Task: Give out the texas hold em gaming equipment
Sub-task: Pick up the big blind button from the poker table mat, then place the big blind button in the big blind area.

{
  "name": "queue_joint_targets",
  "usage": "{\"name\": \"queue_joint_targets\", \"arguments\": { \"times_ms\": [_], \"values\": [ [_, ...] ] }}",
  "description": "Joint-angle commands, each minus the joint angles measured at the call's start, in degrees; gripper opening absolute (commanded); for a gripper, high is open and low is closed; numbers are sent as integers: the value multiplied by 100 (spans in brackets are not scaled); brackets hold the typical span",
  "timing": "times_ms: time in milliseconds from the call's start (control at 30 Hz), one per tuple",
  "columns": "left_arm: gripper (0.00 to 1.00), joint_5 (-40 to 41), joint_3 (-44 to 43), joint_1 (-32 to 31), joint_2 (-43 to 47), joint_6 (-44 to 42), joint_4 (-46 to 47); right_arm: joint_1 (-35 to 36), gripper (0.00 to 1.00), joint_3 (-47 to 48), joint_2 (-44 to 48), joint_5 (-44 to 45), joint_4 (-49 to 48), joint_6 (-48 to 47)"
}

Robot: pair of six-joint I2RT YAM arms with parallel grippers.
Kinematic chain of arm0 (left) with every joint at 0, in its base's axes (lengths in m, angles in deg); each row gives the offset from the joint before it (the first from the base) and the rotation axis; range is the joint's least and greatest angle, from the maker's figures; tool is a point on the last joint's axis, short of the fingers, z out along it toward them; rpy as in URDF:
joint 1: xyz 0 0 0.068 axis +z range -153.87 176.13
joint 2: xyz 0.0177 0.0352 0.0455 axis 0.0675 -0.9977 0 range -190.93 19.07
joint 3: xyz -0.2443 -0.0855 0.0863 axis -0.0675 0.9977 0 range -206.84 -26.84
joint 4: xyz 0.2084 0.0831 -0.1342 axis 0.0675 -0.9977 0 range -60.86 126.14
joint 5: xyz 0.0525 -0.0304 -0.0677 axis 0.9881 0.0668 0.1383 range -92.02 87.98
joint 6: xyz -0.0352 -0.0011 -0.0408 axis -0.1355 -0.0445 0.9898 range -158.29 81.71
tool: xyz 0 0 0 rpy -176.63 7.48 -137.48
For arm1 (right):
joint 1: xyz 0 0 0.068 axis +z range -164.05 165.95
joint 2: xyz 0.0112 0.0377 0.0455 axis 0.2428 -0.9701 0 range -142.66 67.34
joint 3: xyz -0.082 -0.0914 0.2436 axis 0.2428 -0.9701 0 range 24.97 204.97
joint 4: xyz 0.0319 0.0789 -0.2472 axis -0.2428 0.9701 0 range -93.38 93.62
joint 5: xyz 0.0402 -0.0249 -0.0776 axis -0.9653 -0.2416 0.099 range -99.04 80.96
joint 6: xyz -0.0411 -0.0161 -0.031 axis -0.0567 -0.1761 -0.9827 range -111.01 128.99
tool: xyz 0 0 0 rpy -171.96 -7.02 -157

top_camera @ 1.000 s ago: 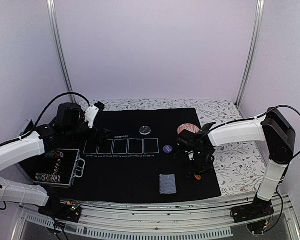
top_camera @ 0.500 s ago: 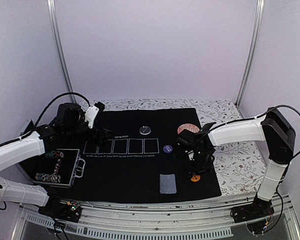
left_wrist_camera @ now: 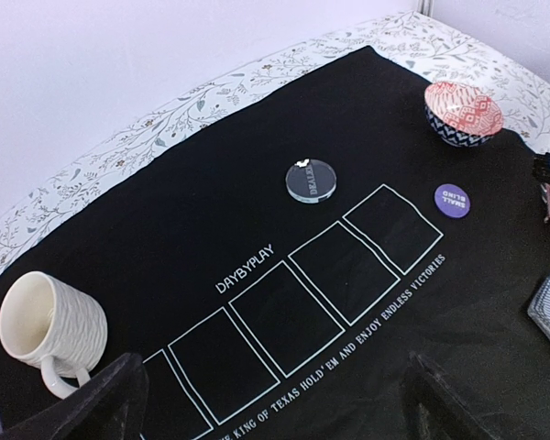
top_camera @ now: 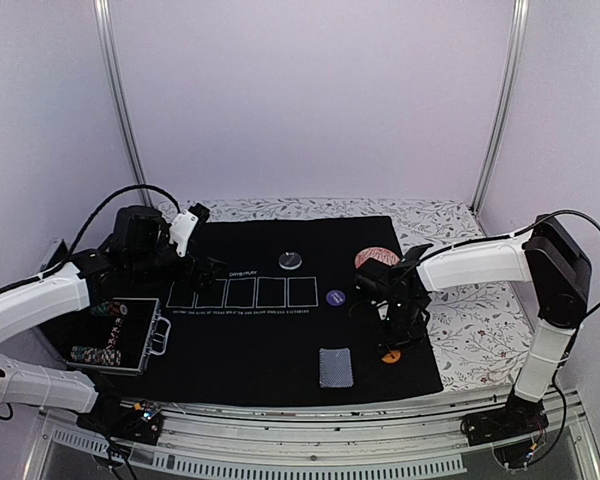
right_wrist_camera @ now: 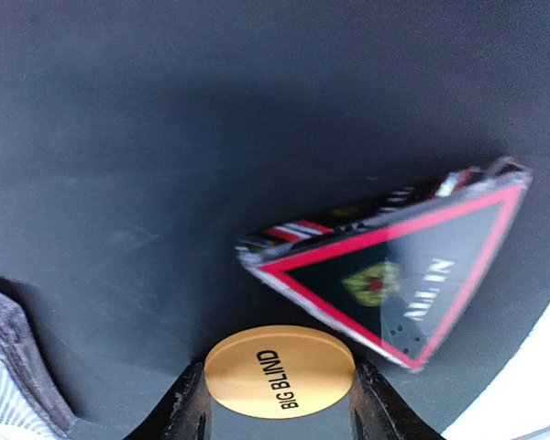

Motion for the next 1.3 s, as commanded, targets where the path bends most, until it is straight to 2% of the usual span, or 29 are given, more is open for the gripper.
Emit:
{"name": "queue_joint_targets", "arguments": {
  "times_ms": [0,133,333,533,767,900,1067,1167,1267],
  "values": [
    [98,13,62,59,106,-51,100,-65,41,159,269,289,314,90],
    [98,25,60,59,111,-47,100,-46,40,344,389,361,570,123],
    [98,214,34,60,178,1,107,438,39,1693,90,398,593,40],
    [98,885,26,128,314,162,113,1183,34,3553,-1206,-219,-468,-590],
    [98,1177,65,510,598,391,228,1546,33,5535,-3100,-630,-663,-791],
    [98,1132,103,551,642,395,251,1672,32,5961,-3670,-810,-635,-797],
    [98,1084,96,551,616,386,255,1764,32,5975,-3812,-817,-595,-793],
    [98,1058,101,562,618,372,265,1777,39,5978,-3843,-789,-535,-802],
    [98,1029,103,560,624,365,269,1774,64,5972,-3811,-752,-503,-829]
  ]
}}
